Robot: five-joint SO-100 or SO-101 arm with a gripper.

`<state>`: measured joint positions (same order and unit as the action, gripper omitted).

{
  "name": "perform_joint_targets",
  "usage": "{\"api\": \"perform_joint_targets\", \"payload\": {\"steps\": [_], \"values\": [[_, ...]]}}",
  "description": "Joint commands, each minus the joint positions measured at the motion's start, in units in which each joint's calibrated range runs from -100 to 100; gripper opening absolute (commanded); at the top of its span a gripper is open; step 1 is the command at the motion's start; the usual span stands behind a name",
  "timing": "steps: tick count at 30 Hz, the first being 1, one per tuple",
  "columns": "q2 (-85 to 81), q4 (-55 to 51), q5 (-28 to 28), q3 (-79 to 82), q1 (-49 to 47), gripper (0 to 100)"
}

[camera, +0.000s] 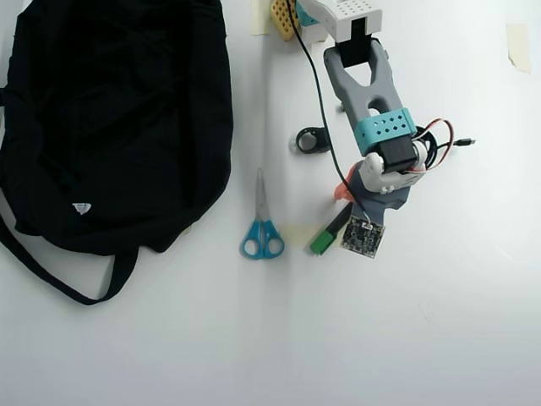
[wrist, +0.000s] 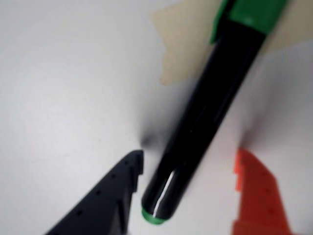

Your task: Put the green marker into the black bag

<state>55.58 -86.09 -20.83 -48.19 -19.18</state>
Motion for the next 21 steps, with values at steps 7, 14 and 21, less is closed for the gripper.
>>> {"api": "perform_joint_targets", "payload": {"steps": [7, 14, 21], "values": [[-0.4, -0.22, -0.2, -0.24, 0.18, 20], [-0.4, -0.22, -0.2, -0.24, 0.18, 20], [-0.4, -0.22, -0.2, -0.24, 0.25, 11]]}}
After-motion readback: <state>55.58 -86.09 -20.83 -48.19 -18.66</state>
